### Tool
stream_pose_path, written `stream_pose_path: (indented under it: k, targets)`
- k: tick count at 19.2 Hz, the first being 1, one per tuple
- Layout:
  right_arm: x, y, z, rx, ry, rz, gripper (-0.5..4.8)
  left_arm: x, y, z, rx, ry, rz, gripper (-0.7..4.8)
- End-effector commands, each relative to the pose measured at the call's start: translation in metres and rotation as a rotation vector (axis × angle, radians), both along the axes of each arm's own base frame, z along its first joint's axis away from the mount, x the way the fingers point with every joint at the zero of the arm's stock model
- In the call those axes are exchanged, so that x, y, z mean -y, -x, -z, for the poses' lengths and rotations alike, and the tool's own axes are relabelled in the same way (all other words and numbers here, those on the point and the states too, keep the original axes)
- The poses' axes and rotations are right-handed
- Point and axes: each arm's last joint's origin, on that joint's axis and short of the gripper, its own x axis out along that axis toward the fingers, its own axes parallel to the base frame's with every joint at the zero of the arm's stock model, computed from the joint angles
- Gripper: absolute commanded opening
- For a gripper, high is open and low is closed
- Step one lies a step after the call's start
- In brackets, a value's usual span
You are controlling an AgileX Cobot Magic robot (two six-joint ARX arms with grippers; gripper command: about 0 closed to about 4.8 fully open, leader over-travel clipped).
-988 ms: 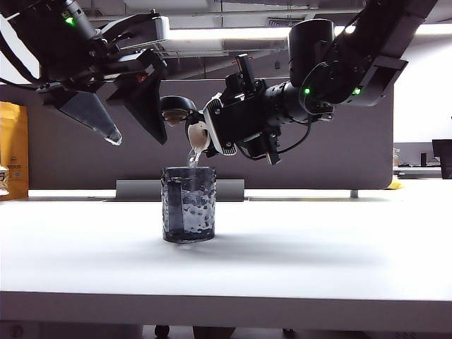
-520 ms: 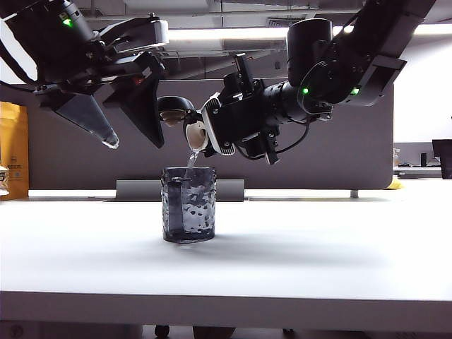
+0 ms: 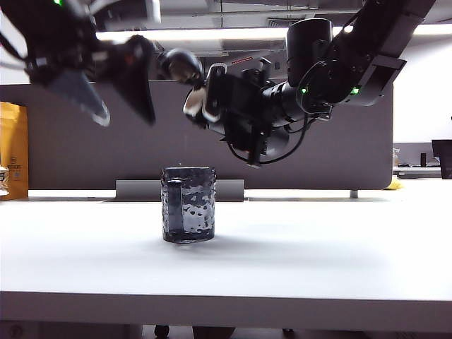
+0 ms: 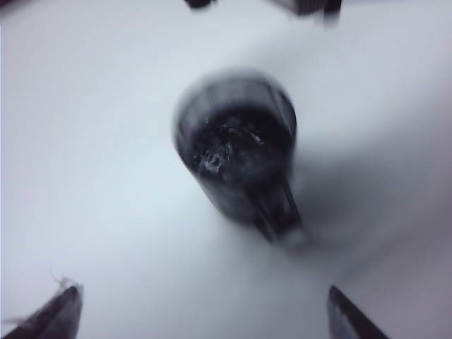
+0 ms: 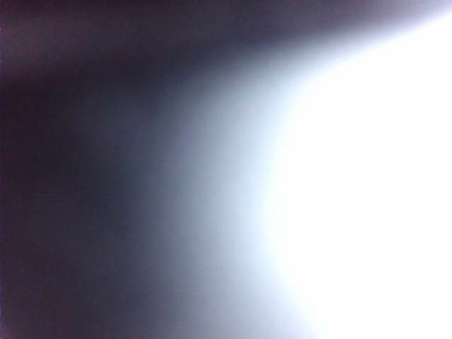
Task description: Pick up the black thermos, pour some water into the cup, then place the black thermos back on the table.
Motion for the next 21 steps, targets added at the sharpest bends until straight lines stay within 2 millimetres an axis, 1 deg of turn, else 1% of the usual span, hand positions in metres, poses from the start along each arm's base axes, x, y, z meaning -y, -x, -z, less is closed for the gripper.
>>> stream_pose_path:
  k: [1,2,3,5,7,9,11,12,13,15,16,18,19,20,21]
  targets:
    - [0.005,0.004,-0.021,-0.252,-0.472,0.077,0.32,-0.012,0.019,-0.035,0.143,0.084,-0.002,4.79]
    - [0.008,0.01,-0.027,-0.331,-0.586,0.07,0.32,-0.017,0.027,-0.044,0.175,0.104,-0.002,4.79]
    - [0.015,0.023,-0.037,-0.417,-0.716,0.059,0.32,-0.025,0.039,-0.054,0.215,0.129,-0.002,4.79]
    - [0.03,0.049,-0.047,-0.507,-0.88,0.088,0.32,-0.034,0.053,-0.067,0.269,0.17,-0.001,4.79]
    - [0.049,0.084,-0.054,-0.52,-0.967,0.141,0.32,-0.037,0.063,-0.073,0.257,0.257,0.048,4.79]
    - [0.069,0.12,-0.057,-0.516,-1.014,0.159,0.32,-0.036,0.064,-0.071,0.214,0.286,0.084,4.79]
    - [0.088,0.156,-0.052,-0.501,-1.056,0.196,0.32,-0.031,0.061,-0.07,0.187,0.324,0.156,4.79]
    - [0.099,0.175,-0.042,-0.502,-1.081,0.234,0.32,-0.028,0.057,-0.067,0.173,0.32,0.164,4.79]
    - [0.105,0.183,-0.031,-0.536,-1.135,0.271,0.32,-0.025,0.053,-0.064,0.162,0.318,0.169,4.79]
    - [0.111,0.189,-0.01,-0.538,-1.159,0.35,0.31,-0.015,0.042,-0.059,0.127,0.352,0.255,4.79]
    - [0.11,0.187,-0.001,-0.55,-1.143,0.371,0.31,-0.01,0.036,-0.055,0.108,0.361,0.285,4.79]
    - [0.113,0.175,0.009,-0.52,-1.149,0.394,0.31,-0.003,0.026,-0.047,0.086,0.359,0.281,4.79]
    - [0.114,0.168,0.012,-0.463,-1.187,0.361,0.31,0.0,0.021,-0.043,0.064,0.358,0.273,4.79]
    - [0.115,0.163,0.015,-0.427,-1.211,0.346,0.3,0.001,0.019,-0.04,0.054,0.353,0.271,4.79]
    - [0.117,0.156,0.022,-0.404,-1.224,0.347,0.31,0.002,0.018,-0.039,0.051,0.352,0.272,4.79]
